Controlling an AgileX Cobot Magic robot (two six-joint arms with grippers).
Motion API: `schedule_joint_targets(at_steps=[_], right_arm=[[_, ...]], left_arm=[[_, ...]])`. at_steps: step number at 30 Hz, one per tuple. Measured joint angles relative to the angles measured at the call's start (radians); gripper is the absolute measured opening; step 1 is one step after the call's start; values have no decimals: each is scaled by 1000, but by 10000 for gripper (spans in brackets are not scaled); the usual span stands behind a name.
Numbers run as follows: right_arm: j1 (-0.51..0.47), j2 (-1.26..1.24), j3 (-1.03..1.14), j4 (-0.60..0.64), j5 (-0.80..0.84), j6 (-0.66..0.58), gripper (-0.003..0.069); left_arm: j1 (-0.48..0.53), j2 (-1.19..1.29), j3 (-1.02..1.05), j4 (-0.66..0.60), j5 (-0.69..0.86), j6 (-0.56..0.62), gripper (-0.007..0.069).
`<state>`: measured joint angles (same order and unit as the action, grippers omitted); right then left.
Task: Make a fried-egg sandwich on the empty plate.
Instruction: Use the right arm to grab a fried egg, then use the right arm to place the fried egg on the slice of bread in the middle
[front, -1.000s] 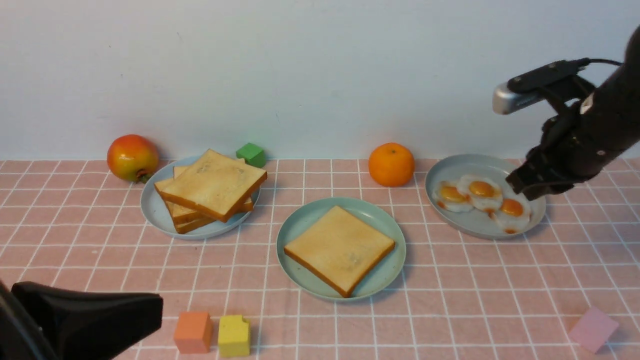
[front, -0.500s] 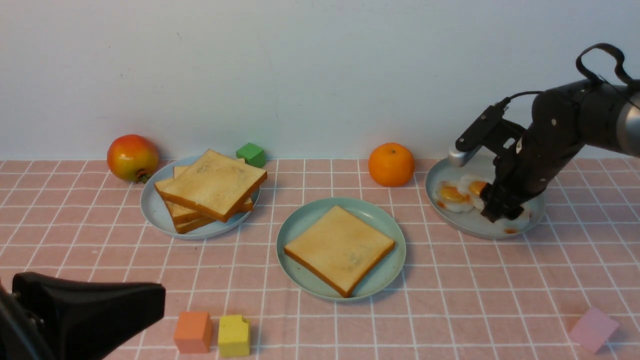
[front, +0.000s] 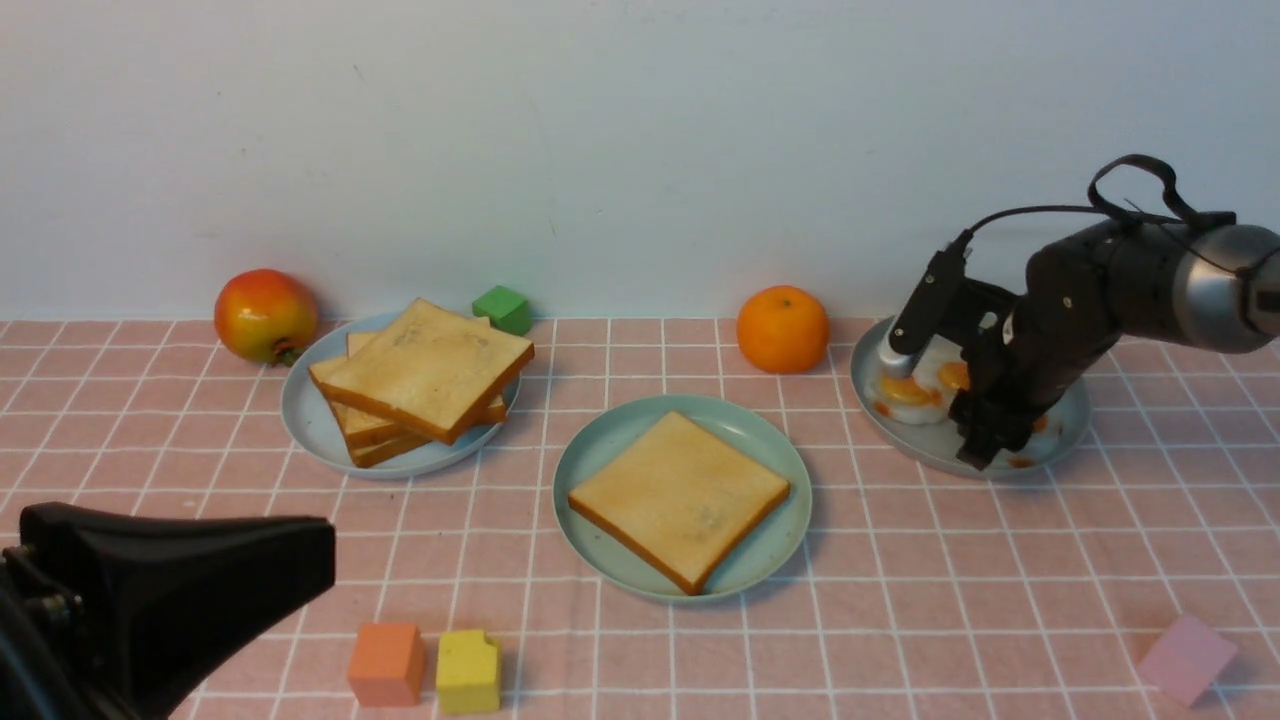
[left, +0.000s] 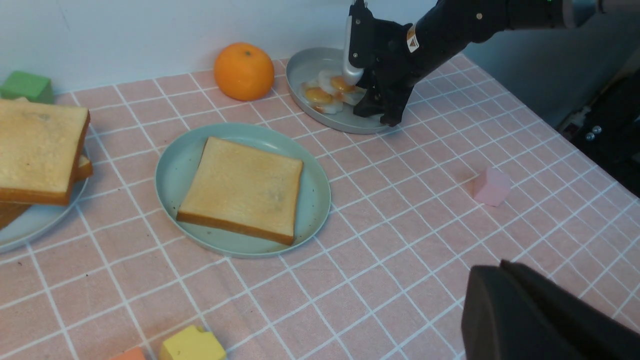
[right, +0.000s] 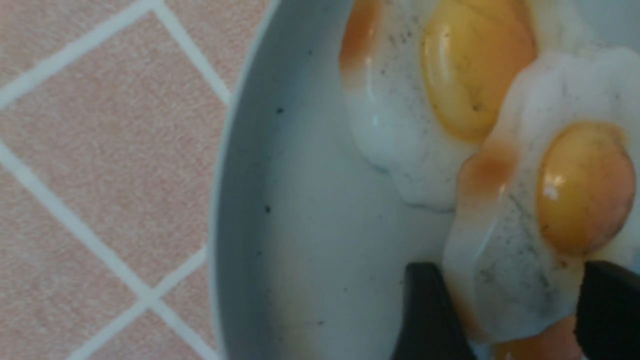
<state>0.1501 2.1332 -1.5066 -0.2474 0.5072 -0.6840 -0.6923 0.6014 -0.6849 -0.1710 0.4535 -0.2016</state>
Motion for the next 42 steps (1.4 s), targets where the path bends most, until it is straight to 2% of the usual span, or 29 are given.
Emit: schedule_joint_targets(at_steps=[7, 11, 16, 20, 29, 33, 35, 36, 39, 40, 42], right_arm=[[0, 6, -1, -3, -12, 0, 309], [0, 6, -1, -3, -33, -1, 222], [8, -9, -2, -7, -27, -1, 183], [17, -47, -2, -15, -17, 0, 92], [74, -213, 2, -4, 116, 18, 80], [160, -336, 8, -4, 189, 126, 80], [265, -432, 65, -5, 197, 194, 80], [274, -432, 65, -7, 195, 194, 80], [431, -492, 197, -44, 134, 220, 80], [447, -493, 222, -58, 119, 226, 80], [530, -473, 313, -150, 41, 281, 80]], left_arm=[[0, 0, 0, -2, 0, 0, 13], [0, 0, 0, -2, 0, 0, 13], [0, 0, 0, -2, 0, 0, 13], [0, 0, 0, 4, -1, 1, 13], [0, 0, 0, 48, 28, 3, 13], [0, 0, 0, 60, 45, 3, 13], [0, 0, 0, 66, 48, 3, 13], [0, 0, 0, 66, 49, 3, 13], [0, 0, 0, 74, 69, 3, 13], [0, 0, 0, 74, 71, 3, 13], [0, 0, 0, 78, 88, 3, 13]])
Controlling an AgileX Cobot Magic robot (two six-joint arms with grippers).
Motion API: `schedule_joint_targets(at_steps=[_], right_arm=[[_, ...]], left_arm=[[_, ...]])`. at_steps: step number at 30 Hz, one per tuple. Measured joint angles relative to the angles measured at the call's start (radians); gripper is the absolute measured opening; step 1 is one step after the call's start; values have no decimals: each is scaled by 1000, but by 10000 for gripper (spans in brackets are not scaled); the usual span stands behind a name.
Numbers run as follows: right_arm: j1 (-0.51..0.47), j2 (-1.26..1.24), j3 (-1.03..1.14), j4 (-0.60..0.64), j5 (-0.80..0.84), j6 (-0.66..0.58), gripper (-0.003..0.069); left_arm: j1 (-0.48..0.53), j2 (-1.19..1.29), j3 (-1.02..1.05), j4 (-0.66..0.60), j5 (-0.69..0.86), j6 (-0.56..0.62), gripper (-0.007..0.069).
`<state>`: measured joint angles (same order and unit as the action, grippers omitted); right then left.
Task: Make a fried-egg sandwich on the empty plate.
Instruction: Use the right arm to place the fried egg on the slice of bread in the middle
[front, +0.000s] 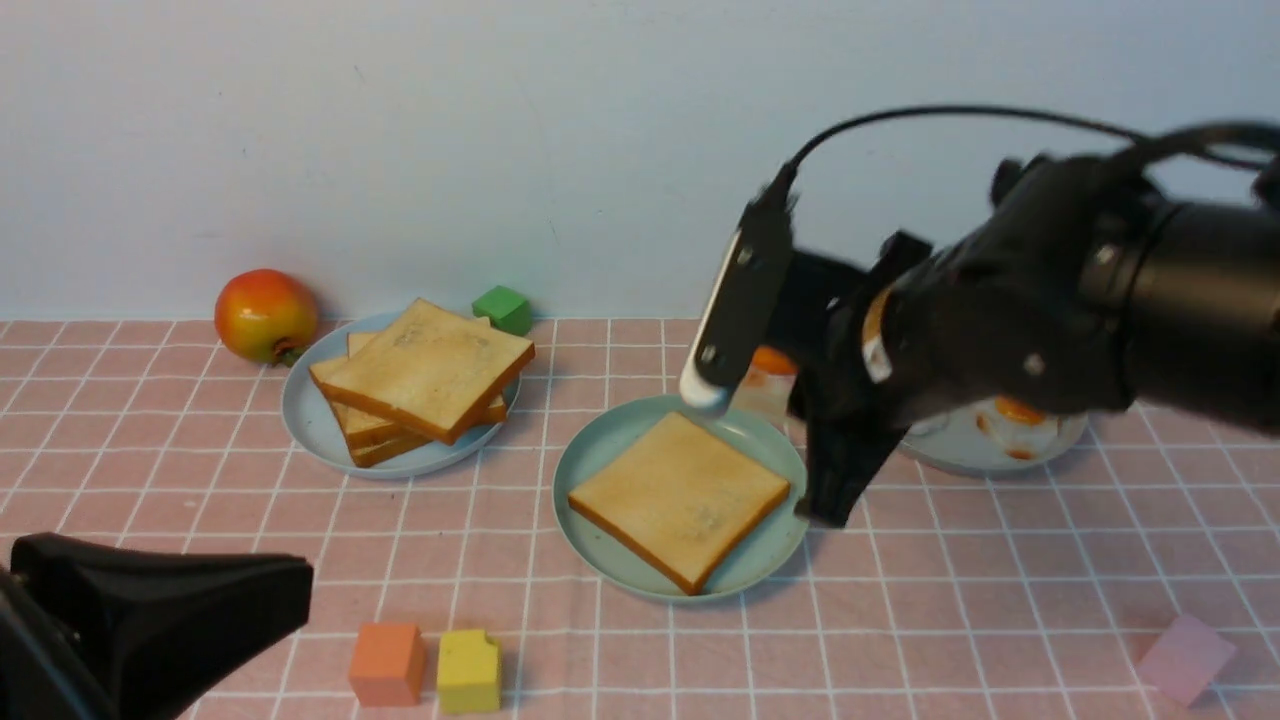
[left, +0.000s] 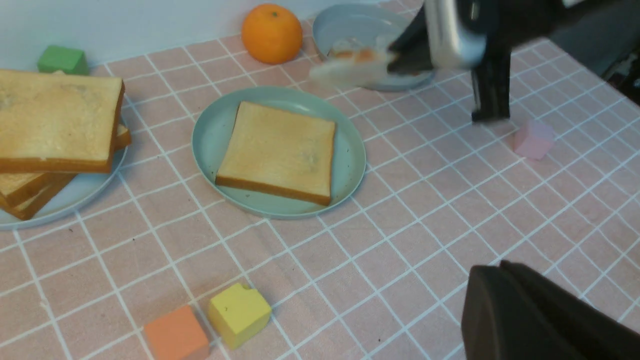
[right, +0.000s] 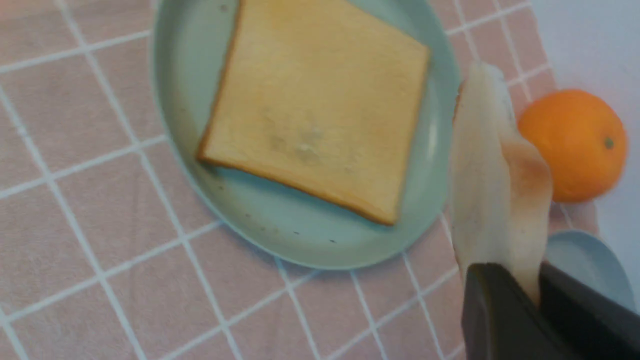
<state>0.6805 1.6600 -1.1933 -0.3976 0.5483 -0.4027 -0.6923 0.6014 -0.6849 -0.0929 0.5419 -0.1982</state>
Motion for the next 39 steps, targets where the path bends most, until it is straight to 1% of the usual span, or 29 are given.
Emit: schedule_joint_targets(at_steps=[3, 5, 6, 8, 9, 10, 11, 12, 13, 16, 18, 20, 24, 30, 34, 35, 36, 37, 38, 39], right_arm=[[32, 48, 24, -124, -91, 102, 80], [34, 94, 24, -239, -145, 198, 80], [34, 106, 24, -272, -155, 225, 80], [34, 142, 24, -382, -165, 310, 80], [34, 145, 24, -382, -166, 320, 80], [34, 172, 25, -459, -171, 403, 80], [34, 185, 25, -504, -178, 448, 80], [34, 187, 25, -520, -178, 458, 80], [34, 209, 25, -609, -193, 555, 80], [34, 217, 25, -679, -208, 622, 80], [34, 228, 25, -772, -234, 703, 80], [34, 238, 25, -825, -242, 753, 80], [34, 260, 25, -871, -225, 799, 80], [34, 270, 25, -875, -205, 813, 97], [34, 270, 25, -875, -205, 816, 169], [34, 270, 25, -867, -205, 816, 218], [34, 270, 25, -867, -205, 816, 218], [35, 270, 25, -854, -202, 816, 270], [38, 270, 25, -842, -196, 816, 307], [40, 268, 25, -839, -193, 816, 312]], left_arm=[[0, 0, 0, 0, 3, 0, 13], [0, 0, 0, -1, 3, 0, 13], [0, 0, 0, -1, 3, 0, 13], [0, 0, 0, -1, 3, 0, 13], [0, 0, 0, -1, 3, 0, 13], [0, 0, 0, -1, 3, 0, 13], [0, 0, 0, -1, 3, 0, 13], [0, 0, 0, -1, 3, 0, 13], [0, 0, 0, -1, 3, 0, 13], [0, 0, 0, -1, 3, 0, 13], [0, 0, 0, -1, 2, 0, 13], [0, 7, 0, -1, -4, 0, 13], [0, 15, 0, -1, -5, 0, 13], [0, 17, 0, -1, -5, 0, 13], [0, 17, 0, -1, -5, 0, 13], [0, 17, 0, -1, -5, 0, 13], [0, 17, 0, -1, -5, 0, 13], [0, 17, 0, -1, -5, 0, 13], [0, 17, 0, -1, -5, 0, 13], [0, 17, 0, -1, -5, 0, 13]])
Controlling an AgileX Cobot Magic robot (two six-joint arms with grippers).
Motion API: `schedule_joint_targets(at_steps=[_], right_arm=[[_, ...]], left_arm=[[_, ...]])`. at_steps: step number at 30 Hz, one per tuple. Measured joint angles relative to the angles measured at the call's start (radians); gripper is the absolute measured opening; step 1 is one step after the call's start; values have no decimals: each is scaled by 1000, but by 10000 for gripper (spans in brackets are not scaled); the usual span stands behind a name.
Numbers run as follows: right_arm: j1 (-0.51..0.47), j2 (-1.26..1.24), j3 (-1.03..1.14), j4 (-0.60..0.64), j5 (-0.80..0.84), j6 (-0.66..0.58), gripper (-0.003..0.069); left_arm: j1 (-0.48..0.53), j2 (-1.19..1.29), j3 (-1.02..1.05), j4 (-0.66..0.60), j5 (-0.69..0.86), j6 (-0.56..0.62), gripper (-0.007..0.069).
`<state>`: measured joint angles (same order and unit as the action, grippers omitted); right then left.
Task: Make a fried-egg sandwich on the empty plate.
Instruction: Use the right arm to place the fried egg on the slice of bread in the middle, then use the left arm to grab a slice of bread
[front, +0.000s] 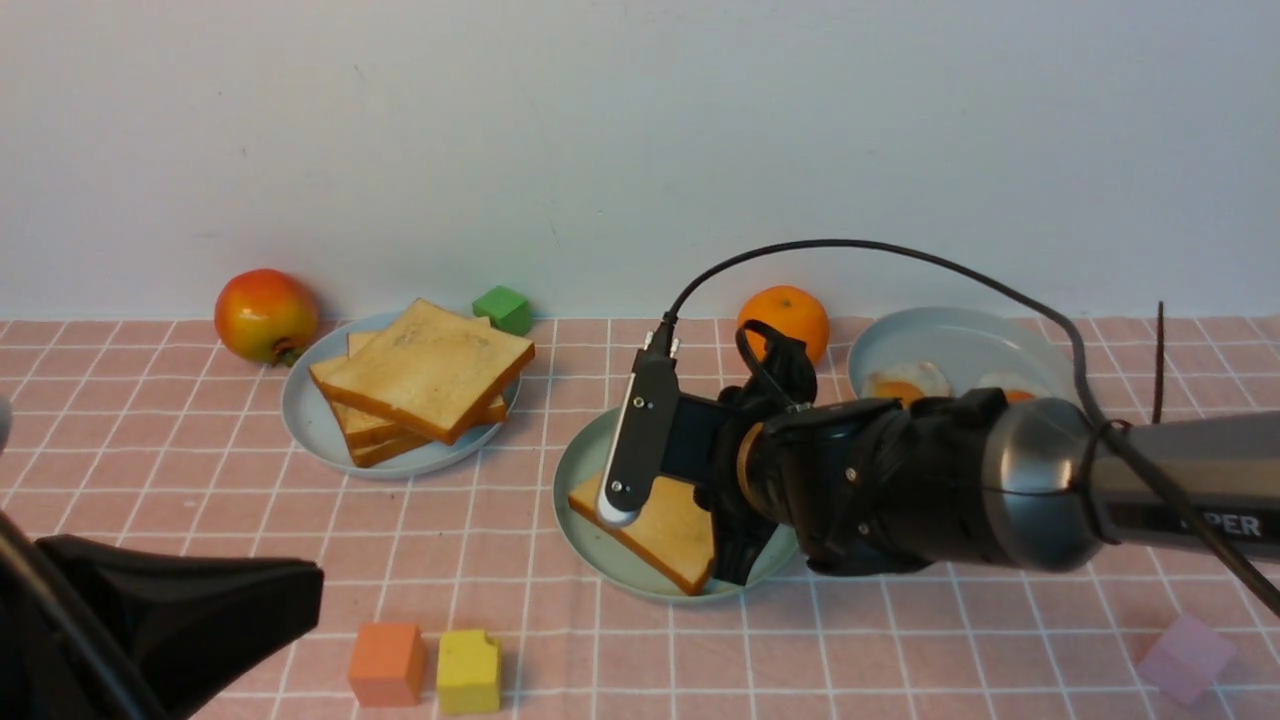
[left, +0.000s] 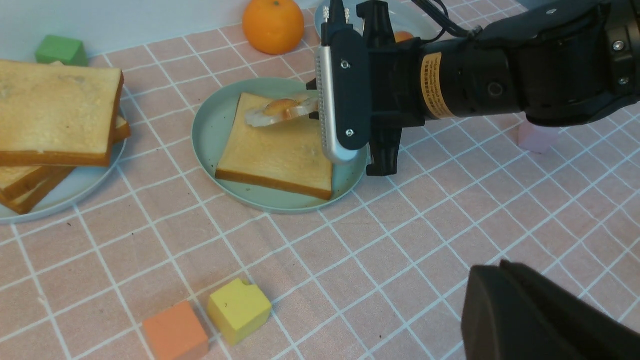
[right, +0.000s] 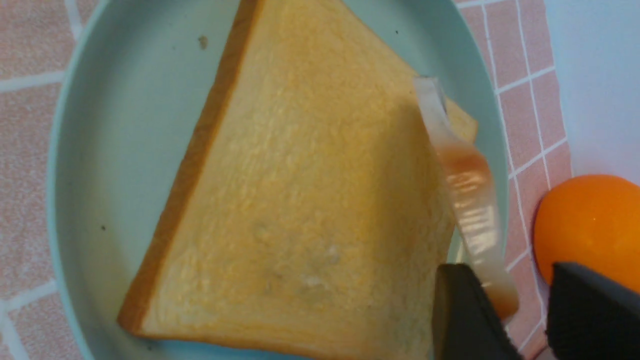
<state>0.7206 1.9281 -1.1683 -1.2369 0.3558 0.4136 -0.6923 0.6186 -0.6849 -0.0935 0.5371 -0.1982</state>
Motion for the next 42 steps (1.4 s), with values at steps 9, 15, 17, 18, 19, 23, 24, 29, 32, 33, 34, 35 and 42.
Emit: schedule_joint_targets(at_steps=[9, 15, 17, 18, 19, 23, 24, 29, 32, 33, 34, 35, 42], right_arm=[[58, -25, 0, 74, 37, 0, 411], [64, -56, 0, 203, 91, 0, 411], [64, -89, 1, 261, 126, 0, 407], [71, -130, 1, 307, 166, 0, 393], [74, -150, 1, 325, 189, 0, 384], [116, -296, 1, 457, 376, 0, 275], [130, -366, 1, 507, 455, 0, 220], [137, -599, 1, 670, 739, -1, 4], [137, -748, 1, 752, 820, -1, -7], [137, -757, 1, 758, 827, -1, -7], [137, -829, 1, 805, 854, -4, -7], [137, -862, 1, 832, 865, -9, -7], [137, -1021, 1, 910, 901, -42, -4]], left_arm=[[0, 0, 0, 0, 0, 0, 13], [0, 0, 0, 0, 0, 0, 13], [0, 0, 0, -6, 0, 0, 13], [0, 3, 0, -20, 1, -4, 13], [0, 7, -1, -27, 5, -9, 13], [0, 100, -73, -69, 101, -42, 13], [3, 155, -113, -69, 131, -36, 13], [134, 437, -281, -74, 267, 25, 13], [264, 619, -375, -150, 324, 133, 13], [273, 631, -390, -162, 328, 150, 13], [327, 726, -451, -200, 353, 198, 13], [345, 763, -476, -209, 358, 216, 13], [367, 1113, -786, -156, 396, 226, 13]])
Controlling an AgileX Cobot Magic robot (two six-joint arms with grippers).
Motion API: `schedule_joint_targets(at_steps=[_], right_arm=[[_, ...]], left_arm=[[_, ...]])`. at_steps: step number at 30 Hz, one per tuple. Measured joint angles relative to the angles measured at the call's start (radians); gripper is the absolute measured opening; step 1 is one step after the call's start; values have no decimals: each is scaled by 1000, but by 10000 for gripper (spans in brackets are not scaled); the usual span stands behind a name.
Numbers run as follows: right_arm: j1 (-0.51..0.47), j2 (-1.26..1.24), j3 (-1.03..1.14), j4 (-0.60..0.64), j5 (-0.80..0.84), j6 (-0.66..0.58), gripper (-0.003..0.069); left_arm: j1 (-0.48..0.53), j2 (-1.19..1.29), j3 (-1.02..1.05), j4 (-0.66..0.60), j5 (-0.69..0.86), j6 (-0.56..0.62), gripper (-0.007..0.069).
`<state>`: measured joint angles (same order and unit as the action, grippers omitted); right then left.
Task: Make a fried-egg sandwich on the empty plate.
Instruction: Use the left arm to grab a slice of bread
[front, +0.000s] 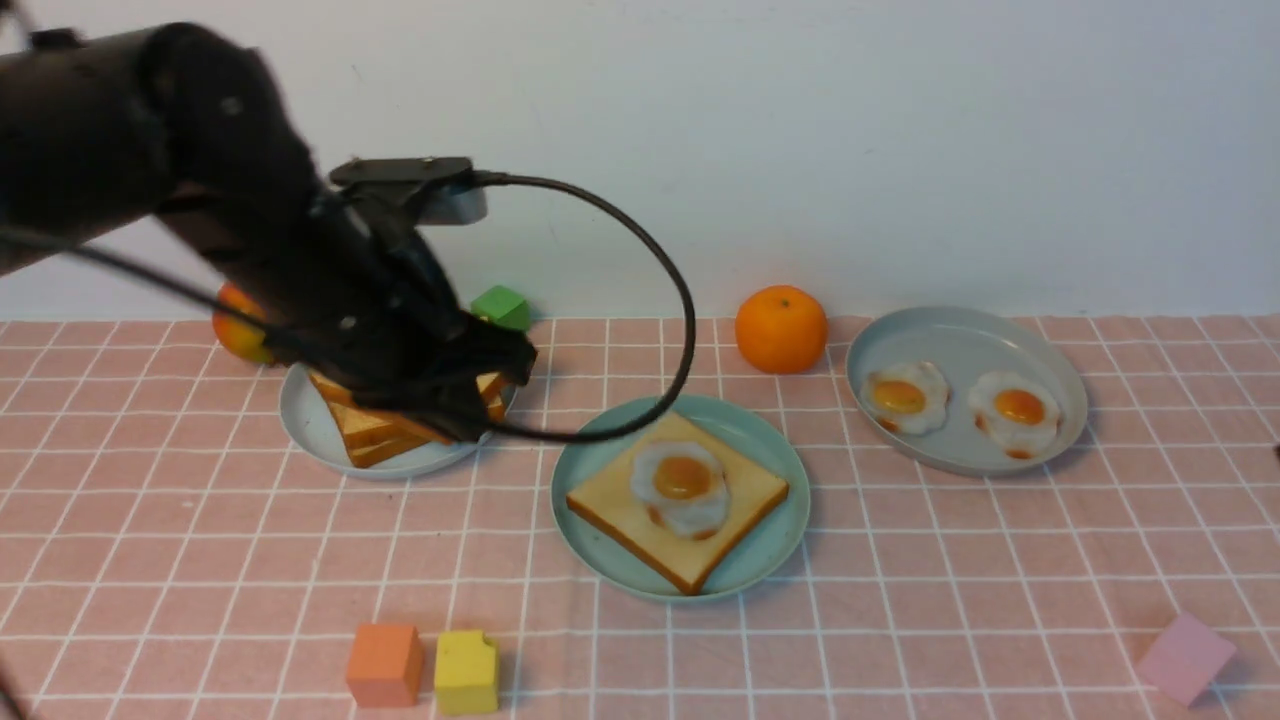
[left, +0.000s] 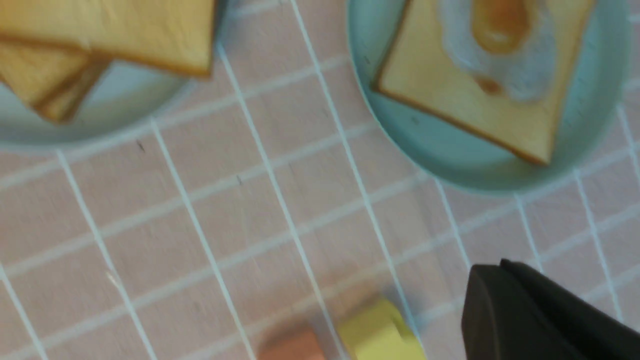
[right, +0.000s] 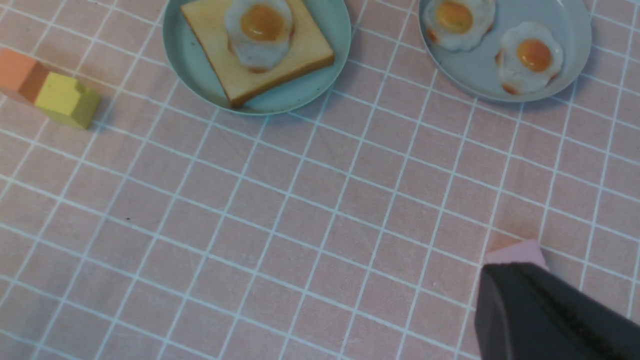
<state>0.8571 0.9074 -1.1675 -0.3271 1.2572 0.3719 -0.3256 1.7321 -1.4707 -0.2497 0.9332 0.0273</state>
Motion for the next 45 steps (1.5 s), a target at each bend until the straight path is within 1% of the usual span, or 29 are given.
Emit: schedule_joint_targets(at_steps=[2, 5, 6, 8, 9, 12, 15, 18, 19, 21, 23, 27, 40, 43, 45], right_arm=[[0, -23, 0, 20, 0, -20, -4], [0, -39, 0, 40, 0, -48, -3], [0, -41, 0, 43, 0, -51, -3], [0, -43, 0, 52, 0, -60, -1], [0, -43, 0, 52, 0, -60, -1], [0, -43, 0, 62, 0, -60, 1], [0, -43, 0, 71, 0, -61, 1], [0, -43, 0, 75, 0, -61, 1], [0, -43, 0, 75, 0, -61, 1], [0, -43, 0, 78, 0, -61, 3], [0, -43, 0, 85, 0, -61, 4], [0, -43, 0, 93, 0, -61, 6], [0, -43, 0, 96, 0, -61, 10], [0, -43, 0, 96, 0, -61, 11], [0, -43, 0, 97, 0, -61, 12]], left_arm=[[-5, 67, -79, 54, 8, -21, 13], [-27, 170, -203, 168, 24, -58, 13], [-28, 182, -209, 174, 24, -60, 13], [-35, 244, -283, 234, 24, -78, 14], [-35, 249, -287, 237, 23, -78, 15], [-30, 329, -364, 280, 17, -84, 96], [-29, 370, -393, 325, 14, -84, 209], [-29, 400, -398, 342, 1, -84, 330], [-29, 404, -398, 343, -4, -84, 344], [-29, 423, -400, 356, -33, -84, 410], [-29, 433, -401, 373, -59, -84, 437], [-29, 451, -401, 413, -104, -84, 444], [-29, 500, -405, 448, -110, -86, 442], [-30, 505, -408, 458, -113, -89, 432], [-30, 511, -411, 458, -112, -92, 407]])
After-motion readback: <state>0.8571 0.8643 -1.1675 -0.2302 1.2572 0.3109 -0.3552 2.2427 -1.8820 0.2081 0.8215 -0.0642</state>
